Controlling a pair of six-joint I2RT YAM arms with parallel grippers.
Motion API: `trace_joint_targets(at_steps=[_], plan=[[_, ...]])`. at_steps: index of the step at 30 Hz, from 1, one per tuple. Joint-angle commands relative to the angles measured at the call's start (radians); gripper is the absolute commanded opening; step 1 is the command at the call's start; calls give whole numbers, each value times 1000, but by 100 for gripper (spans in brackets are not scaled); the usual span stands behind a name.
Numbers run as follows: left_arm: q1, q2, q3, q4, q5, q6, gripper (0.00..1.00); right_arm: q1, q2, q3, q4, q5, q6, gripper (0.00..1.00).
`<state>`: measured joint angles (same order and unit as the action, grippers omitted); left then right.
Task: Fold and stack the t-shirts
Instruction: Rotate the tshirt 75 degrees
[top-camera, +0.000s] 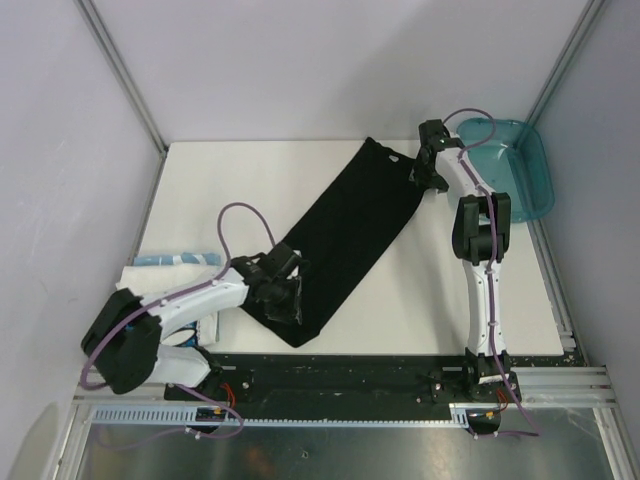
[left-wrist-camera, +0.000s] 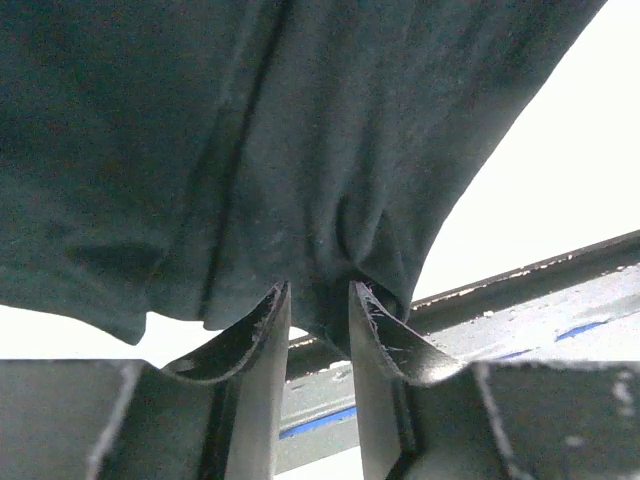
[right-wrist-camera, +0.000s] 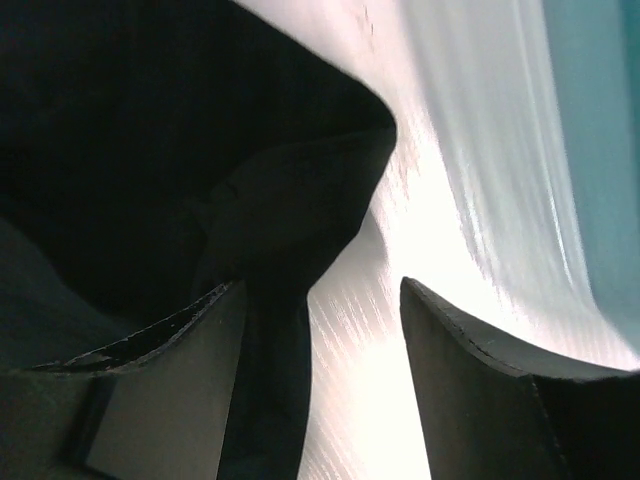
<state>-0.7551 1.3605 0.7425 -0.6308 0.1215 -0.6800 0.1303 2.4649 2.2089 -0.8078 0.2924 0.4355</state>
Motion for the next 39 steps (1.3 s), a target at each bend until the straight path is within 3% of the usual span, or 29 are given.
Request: trace_joint_targets(at_steps=[1,7,11,14,24,28,32,39], plan=[[60,-87,46,-81,-53,29,36,-14,41,125,-25,38,-33,68],[104,-49,91,-87,-92,91,36,-15,71,156,-27,16,-19,65],[130,6,128,-86,-103,117,36,-18,80,130,-22,14,2,53],[156,35,160,-83,-103,129,36,-17,100,136,-25,1,10,50],[281,108,284,-54,-117,120,41,41,228,301,16,-54,-47,51],[322,140,302,-23,-80,101,43,76,236,319,103,-87,-127,58],[342,174,279,22,-2,102,45,94,231,336,95,8,-184,65],[313,171,186,74,88,132,45,4,141,223,35,40,-102,54]])
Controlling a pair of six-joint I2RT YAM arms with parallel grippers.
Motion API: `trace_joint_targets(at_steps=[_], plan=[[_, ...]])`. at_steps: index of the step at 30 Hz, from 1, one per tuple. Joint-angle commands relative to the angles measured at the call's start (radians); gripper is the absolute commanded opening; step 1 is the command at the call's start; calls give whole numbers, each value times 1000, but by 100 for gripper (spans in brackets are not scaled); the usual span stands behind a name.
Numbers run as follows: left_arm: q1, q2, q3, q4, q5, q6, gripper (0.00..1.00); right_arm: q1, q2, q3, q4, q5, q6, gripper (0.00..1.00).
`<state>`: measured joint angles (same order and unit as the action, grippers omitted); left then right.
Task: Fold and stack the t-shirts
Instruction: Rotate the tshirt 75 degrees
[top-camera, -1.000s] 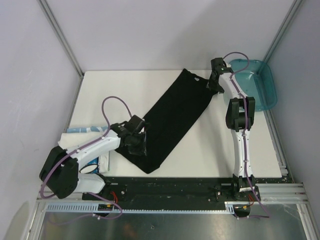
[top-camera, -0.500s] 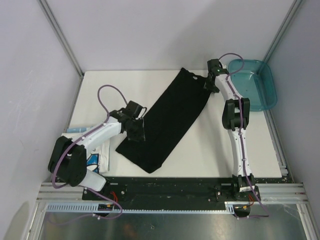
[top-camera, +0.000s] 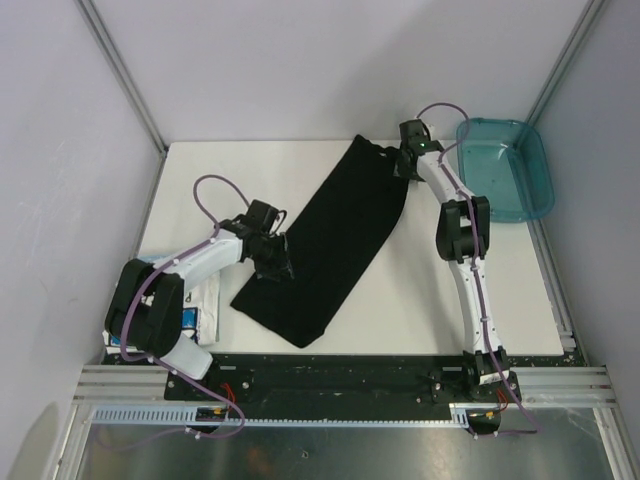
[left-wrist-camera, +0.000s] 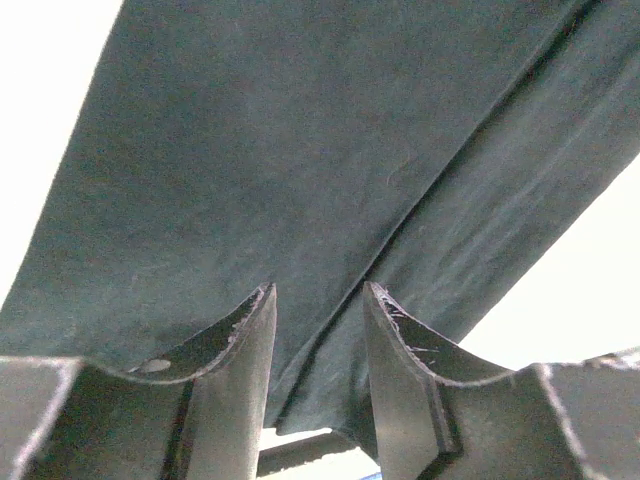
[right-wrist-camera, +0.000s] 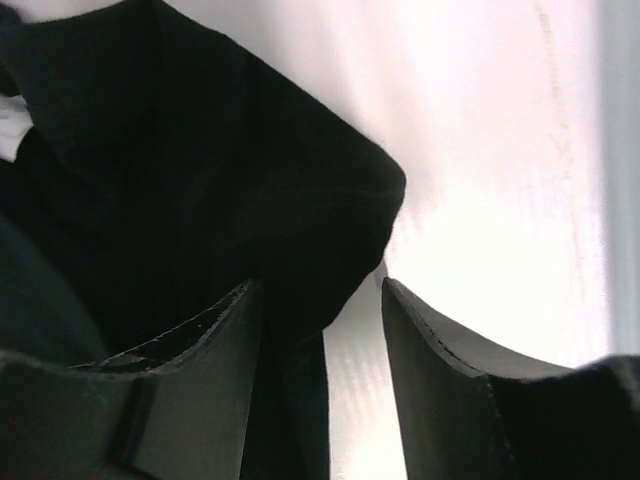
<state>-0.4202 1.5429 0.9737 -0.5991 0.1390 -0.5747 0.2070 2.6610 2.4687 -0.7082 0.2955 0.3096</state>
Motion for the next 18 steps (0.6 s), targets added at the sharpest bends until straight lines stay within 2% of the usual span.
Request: trace_joint_targets(at_steps=[1,10,14,18], plan=[[-29,-12,-56,45,78,30,44,-78,-54,-37,-75,36,28,53],[-97,-46,-111,50,87,44,42,-100,-85,-47,-86,46,85,44],[-97,-88,-134,49,53,40,42,-99,-139,-47,-79,-17,103,54],[-87,-150,-147,49,10,28,42,-86,-231,-77,-89,-89,146,59]])
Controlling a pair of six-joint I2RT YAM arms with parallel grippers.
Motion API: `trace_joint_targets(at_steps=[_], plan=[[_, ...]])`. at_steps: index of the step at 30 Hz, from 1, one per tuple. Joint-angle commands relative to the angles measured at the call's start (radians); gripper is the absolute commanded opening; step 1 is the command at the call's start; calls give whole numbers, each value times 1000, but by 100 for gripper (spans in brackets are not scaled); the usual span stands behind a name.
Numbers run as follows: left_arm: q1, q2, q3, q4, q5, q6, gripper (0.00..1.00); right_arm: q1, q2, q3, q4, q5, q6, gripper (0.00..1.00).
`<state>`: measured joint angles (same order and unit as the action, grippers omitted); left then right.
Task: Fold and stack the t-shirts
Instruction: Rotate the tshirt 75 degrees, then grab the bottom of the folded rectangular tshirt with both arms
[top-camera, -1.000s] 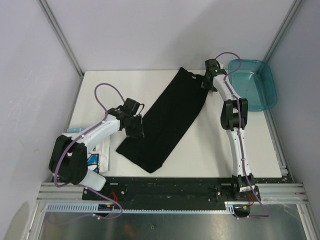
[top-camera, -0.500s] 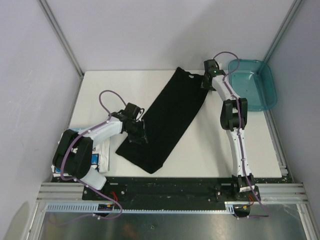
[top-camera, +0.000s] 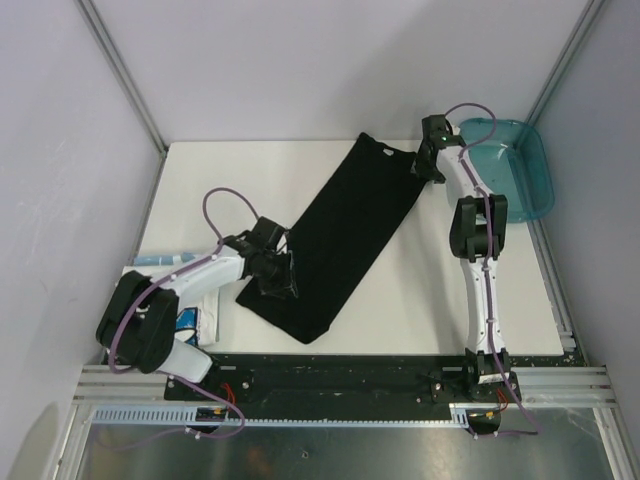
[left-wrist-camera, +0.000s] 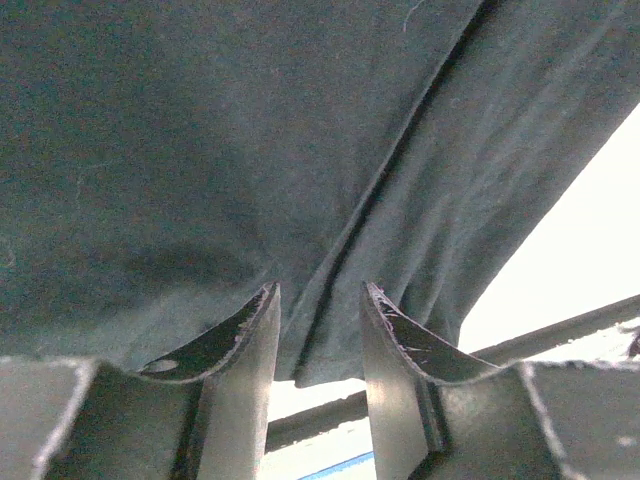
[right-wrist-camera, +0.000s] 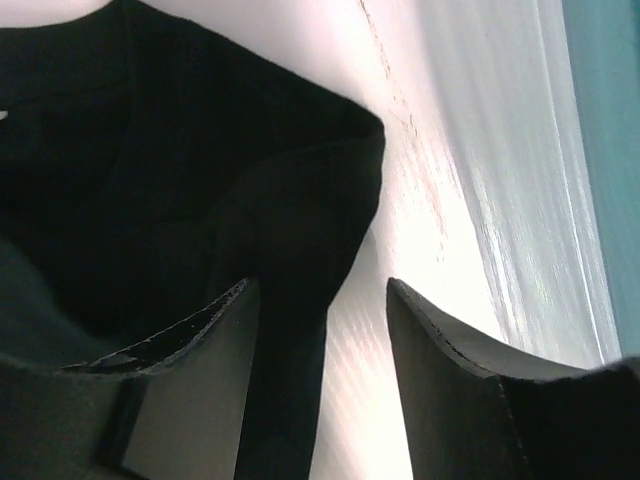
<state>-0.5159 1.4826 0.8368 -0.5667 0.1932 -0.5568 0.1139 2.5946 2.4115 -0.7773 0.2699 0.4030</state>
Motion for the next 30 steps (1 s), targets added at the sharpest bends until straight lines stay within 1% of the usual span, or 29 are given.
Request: trace_joint_targets(at_steps=[1,4,8,10,13,15,18,23,26,30], plan=[[14,-103,-17,17,-50,9,42,13,-194,-40,-24,-75,67,60],[20,-135,-48,16,-40,13,41,29,-303,-177,-17,-127,125,60],[16,-174,-116,17,-35,9,35,63,-515,-560,128,-209,198,60],[5,-203,-141,16,-35,11,34,94,-614,-730,186,-229,227,59],[-10,-233,-166,16,-28,21,34,160,-732,-929,239,-234,261,59],[-24,-228,-176,15,-12,22,33,220,-796,-1025,254,-224,286,59],[-59,-231,-187,17,-15,3,32,316,-870,-1132,276,-202,332,59],[-101,-254,-191,15,-22,-17,32,433,-928,-1244,302,-178,403,59],[-126,-280,-184,12,-44,-25,34,489,-933,-1280,312,-158,431,59],[-145,-262,-183,2,-59,-21,34,541,-921,-1296,321,-139,455,59]])
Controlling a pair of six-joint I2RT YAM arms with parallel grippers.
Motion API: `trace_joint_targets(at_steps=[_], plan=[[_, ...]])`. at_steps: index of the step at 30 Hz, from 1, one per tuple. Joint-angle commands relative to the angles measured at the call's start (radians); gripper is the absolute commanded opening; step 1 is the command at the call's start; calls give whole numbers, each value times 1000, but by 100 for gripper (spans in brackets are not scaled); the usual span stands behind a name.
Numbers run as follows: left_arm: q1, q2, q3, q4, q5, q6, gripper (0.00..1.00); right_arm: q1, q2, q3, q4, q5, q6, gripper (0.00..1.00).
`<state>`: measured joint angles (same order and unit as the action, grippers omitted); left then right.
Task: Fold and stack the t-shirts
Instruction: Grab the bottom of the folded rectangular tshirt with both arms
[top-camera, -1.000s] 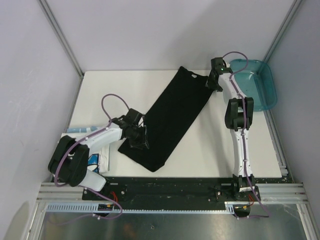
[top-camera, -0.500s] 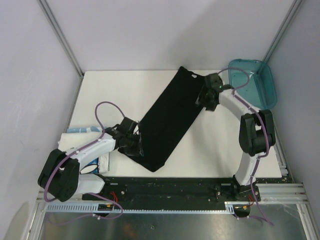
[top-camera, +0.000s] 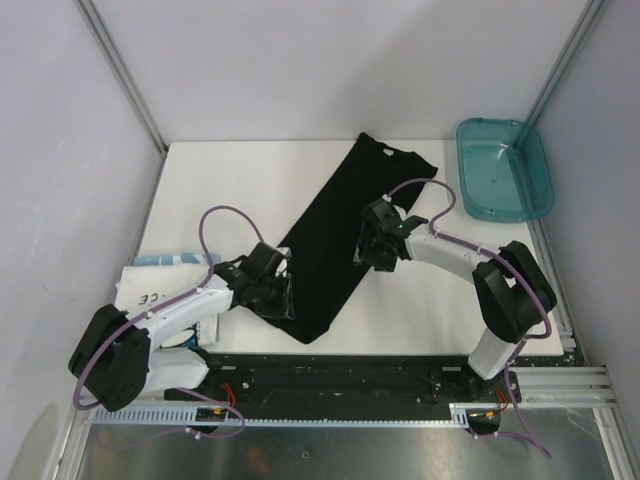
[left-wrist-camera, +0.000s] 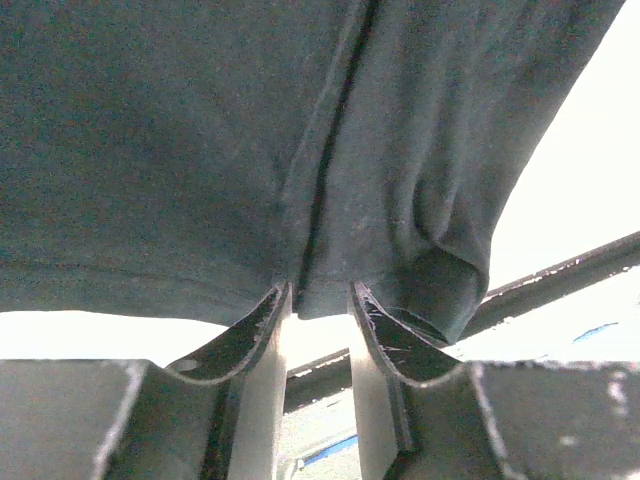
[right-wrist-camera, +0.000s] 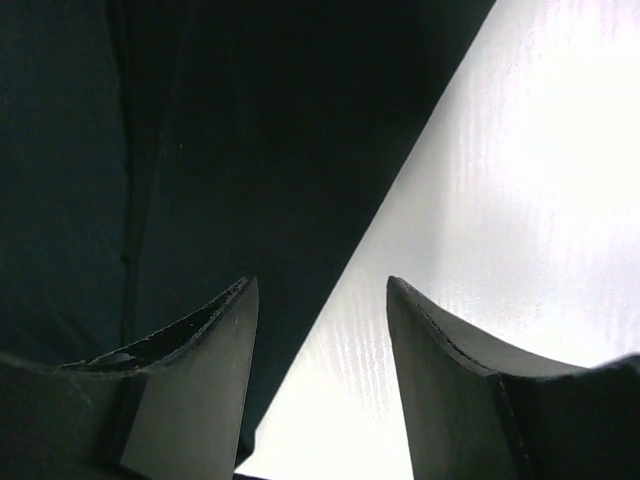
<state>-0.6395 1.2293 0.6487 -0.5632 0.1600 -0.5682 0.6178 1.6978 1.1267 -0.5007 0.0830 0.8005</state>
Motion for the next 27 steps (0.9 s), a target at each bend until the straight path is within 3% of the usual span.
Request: trace_joint_targets(at_steps=[1,13,27], plan=[[-31,-6,4,-2,-31,-11,34,45,-22,-13,46,51,61,59],[-58,56,-1,3,-69,-6,37,88,5,-30,63,59,88,59],[-74,89,-7,25,-12,0,34,94,28,-53,88,53,102,59]])
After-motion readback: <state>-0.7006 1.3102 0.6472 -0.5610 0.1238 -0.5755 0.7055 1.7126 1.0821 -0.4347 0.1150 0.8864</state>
